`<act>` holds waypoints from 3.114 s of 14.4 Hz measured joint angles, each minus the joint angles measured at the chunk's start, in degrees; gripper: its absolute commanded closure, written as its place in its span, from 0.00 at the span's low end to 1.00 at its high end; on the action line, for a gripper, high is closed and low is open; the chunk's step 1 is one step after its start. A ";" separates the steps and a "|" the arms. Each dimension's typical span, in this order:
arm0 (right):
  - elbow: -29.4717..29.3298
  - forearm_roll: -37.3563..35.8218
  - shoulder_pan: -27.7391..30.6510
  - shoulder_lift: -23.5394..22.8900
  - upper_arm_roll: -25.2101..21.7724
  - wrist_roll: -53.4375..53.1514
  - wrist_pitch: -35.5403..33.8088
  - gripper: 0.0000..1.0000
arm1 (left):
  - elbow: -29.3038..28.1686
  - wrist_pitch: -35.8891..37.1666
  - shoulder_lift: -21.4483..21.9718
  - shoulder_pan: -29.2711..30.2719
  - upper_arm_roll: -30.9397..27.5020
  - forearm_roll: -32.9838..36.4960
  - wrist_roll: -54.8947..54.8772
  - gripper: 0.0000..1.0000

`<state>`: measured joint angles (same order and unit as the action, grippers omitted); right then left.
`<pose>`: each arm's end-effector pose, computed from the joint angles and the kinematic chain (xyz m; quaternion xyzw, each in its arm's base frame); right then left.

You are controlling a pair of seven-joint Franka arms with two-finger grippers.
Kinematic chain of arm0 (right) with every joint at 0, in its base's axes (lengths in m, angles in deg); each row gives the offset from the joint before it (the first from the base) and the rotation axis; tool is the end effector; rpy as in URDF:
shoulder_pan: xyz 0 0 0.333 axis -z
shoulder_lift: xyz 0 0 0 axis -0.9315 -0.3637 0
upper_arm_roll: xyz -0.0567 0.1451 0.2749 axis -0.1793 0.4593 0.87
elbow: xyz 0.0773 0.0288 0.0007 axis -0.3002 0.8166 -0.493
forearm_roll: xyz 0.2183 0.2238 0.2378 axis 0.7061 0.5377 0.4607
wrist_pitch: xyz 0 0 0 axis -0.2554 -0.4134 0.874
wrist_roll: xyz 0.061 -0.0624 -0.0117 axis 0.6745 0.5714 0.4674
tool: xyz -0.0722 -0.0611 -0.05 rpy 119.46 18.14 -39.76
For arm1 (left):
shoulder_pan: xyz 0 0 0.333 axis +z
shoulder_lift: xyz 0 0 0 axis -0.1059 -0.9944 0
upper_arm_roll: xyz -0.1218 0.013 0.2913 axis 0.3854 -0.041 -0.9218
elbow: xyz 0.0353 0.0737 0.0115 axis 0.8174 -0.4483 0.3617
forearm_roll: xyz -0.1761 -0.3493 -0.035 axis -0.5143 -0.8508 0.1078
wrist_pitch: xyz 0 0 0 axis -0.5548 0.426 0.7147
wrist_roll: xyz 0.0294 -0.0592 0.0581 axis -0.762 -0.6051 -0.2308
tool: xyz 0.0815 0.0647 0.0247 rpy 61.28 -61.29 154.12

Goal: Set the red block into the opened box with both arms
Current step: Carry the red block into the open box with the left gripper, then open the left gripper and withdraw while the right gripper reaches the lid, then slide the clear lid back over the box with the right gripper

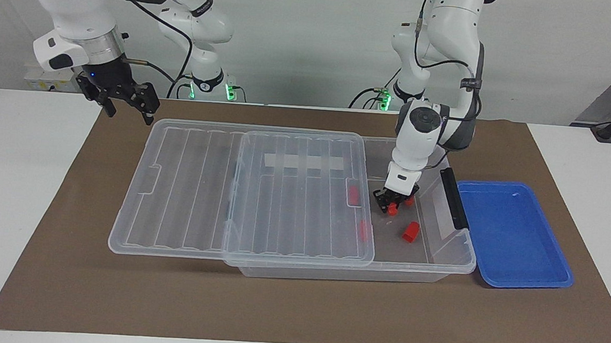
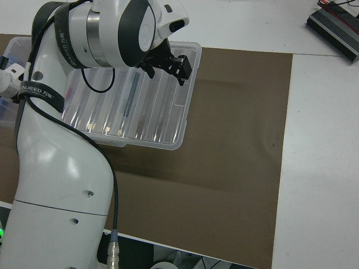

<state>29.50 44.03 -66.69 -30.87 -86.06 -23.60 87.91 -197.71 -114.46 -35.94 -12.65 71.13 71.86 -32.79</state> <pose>0.5631 0.0050 0.6283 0.9954 -0.0929 0.0121 0.0174 0.5395 -0.2061 0.3065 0.9886 0.1375 0.0602 0.0103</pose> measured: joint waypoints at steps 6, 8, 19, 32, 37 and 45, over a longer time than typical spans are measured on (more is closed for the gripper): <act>1.44 0.00 1.24 -0.29 -0.12 0.00 6.39 1.00 | 0.03 -0.63 -0.45 -0.01 0.03 0.33 0.00 0.37; 2.75 0.00 2.85 -0.91 -0.20 0.00 10.74 1.00 | 0.03 -0.69 -0.46 -0.01 0.03 0.38 -0.03 0.15; 8.98 1.02 6.91 -7.01 -0.28 0.01 25.93 1.00 | 8.23 11.61 0.13 -0.19 -0.08 1.00 -0.05 0.14; 15.53 1.05 3.78 -7.03 0.34 0.01 29.26 1.00 | 31.54 46.38 8.15 19.17 -2.00 1.30 -38.64 0.00; 15.54 1.05 -0.20 -6.95 0.48 0.01 28.67 1.00 | 31.14 46.36 8.53 18.72 -0.39 1.30 -38.78 0.00; 15.54 5.75 -5.83 -6.72 0.58 0.01 28.65 1.00 | 31.18 49.58 11.50 18.70 -0.39 -5.85 -38.72 0.00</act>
<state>45.04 49.79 -72.52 -37.59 -85.48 -23.59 116.56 -166.52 -64.87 -24.43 6.05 70.74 66.01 -71.50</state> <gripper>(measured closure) 0.991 0.000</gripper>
